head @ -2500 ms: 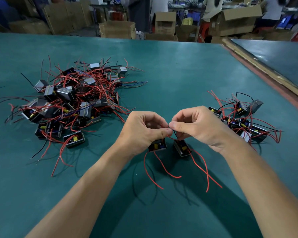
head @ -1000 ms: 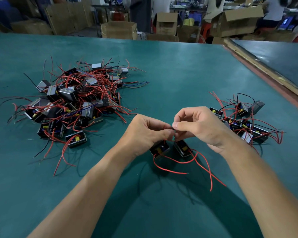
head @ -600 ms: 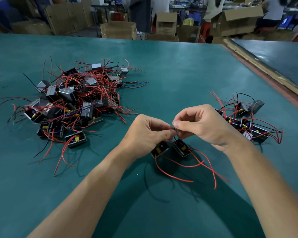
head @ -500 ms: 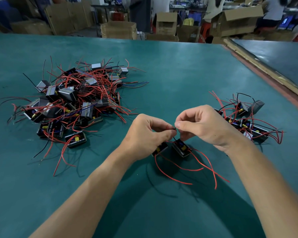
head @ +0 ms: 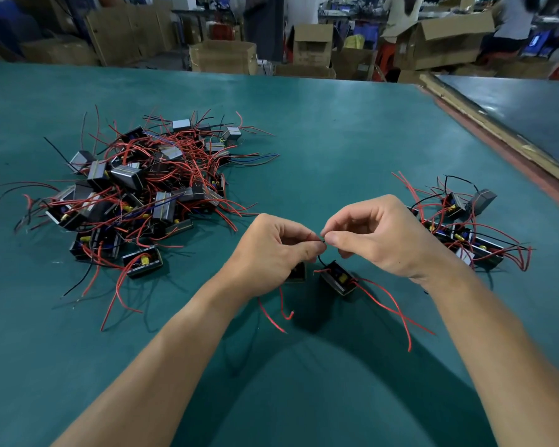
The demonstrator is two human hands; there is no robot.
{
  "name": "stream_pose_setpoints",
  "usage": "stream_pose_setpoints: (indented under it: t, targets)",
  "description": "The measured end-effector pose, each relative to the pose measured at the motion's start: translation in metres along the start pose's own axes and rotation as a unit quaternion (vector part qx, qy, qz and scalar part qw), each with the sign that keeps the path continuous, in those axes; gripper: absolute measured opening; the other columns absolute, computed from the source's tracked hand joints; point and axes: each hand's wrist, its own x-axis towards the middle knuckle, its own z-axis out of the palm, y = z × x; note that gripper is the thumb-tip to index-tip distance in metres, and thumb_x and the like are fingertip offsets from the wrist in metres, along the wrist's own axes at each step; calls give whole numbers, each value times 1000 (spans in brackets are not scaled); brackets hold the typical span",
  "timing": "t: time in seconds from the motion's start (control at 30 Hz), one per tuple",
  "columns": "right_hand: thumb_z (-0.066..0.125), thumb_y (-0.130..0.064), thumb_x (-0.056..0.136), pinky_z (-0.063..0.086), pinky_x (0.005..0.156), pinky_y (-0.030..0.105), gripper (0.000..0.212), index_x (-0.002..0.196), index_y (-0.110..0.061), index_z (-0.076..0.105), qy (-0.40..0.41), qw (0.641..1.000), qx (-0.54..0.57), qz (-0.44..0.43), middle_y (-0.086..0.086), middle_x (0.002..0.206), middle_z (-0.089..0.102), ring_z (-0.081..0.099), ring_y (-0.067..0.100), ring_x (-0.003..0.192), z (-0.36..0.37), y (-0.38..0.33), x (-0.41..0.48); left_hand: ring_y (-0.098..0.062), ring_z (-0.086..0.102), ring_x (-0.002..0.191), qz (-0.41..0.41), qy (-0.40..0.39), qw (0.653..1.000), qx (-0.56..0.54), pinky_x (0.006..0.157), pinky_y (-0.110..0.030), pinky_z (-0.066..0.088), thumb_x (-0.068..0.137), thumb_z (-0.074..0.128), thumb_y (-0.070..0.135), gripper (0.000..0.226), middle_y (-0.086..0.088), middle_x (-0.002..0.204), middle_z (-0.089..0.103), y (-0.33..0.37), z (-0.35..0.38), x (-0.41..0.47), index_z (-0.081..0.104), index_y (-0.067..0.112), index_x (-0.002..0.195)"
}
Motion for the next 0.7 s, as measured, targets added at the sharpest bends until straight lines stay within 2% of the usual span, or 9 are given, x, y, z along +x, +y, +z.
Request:
stream_pose_setpoints:
  t: [0.13,0.2,0.33,0.47,0.6,0.7]
  targets:
    - [74,-3,85,48,59,27,16,80,-18,78,-8,1000,9,-16,20,69,68,58,16,59,-1,0,-1,-8,52,56,-16,-28,999,-39,64,-31,49,85,75,15,13,6,62,67,0,-1,-2,77,22,74]
    - [74,-4,85,49,60,28,16,80,-18,79,-8,1000,5,-14,17,70,70,59,15,59,-1,1,0,-8,52,58,-12,-26,999,-39,63,-30,48,83,76,15,10,6,62,67,0,-2,-3,78,20,75]
    - [76,-4,84,52,64,33,11,79,-14,75,9,1000,-5,-12,2,66,71,61,10,60,2,4,1,-3,50,54,11,2,1000,-6,55,-17,43,82,78,16,8,7,61,67,2,0,-3,78,19,75]
    - [73,-16,80,50,61,24,8,79,-23,77,18,999,-34,-33,-1,67,71,59,7,59,3,4,1,-4,50,52,-4,-6,1000,-28,54,-19,44,84,76,14,15,9,59,66,2,0,-2,76,22,72]
    - [74,-7,85,47,60,15,19,79,-25,78,8,997,-73,-37,-8,67,73,60,1,59,2,6,2,-9,53,55,-25,1,999,-46,63,-31,48,83,76,14,14,5,61,68,1,0,-1,76,19,70]
    - [75,-10,85,44,57,13,14,76,-21,78,8,996,-81,-36,-10,63,70,58,-1,56,1,8,2,-8,54,55,-28,5,999,-44,64,-31,50,83,77,13,11,4,62,69,2,0,-1,77,17,72]
